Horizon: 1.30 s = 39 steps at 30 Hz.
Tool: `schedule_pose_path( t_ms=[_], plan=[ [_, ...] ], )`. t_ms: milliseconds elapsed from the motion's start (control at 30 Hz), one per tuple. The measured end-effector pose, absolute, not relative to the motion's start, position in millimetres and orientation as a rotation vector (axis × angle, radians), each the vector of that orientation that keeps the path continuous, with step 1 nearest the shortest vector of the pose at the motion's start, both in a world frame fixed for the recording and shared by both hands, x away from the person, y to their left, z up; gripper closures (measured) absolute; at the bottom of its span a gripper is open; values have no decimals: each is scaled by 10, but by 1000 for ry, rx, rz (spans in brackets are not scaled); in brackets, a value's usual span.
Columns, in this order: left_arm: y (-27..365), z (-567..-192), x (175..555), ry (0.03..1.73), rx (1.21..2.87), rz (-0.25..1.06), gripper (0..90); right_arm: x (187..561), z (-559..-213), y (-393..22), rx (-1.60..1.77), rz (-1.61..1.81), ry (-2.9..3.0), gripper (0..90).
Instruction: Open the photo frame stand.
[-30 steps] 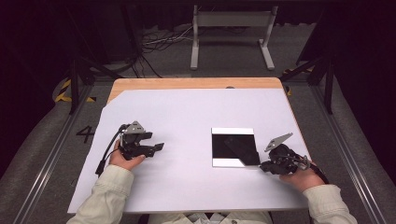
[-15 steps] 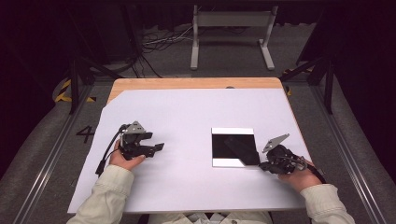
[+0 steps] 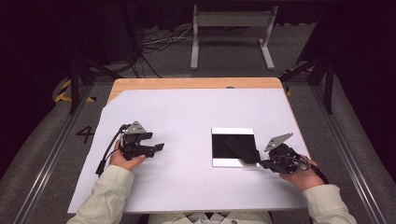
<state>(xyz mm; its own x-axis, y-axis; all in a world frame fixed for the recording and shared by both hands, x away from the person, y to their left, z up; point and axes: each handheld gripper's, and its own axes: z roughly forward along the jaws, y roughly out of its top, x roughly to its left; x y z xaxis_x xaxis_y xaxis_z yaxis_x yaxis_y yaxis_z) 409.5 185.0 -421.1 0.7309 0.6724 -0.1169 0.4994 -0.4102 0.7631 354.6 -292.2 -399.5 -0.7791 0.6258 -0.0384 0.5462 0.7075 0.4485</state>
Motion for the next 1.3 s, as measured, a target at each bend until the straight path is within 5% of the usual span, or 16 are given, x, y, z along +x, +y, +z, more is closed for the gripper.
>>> schedule_pose_path(
  t_ms=[1300],
  plan=[
    [1822,-4226,4090,882,2107,263,302,3475,-3719,-2934,917,885,2541,896]
  ],
)
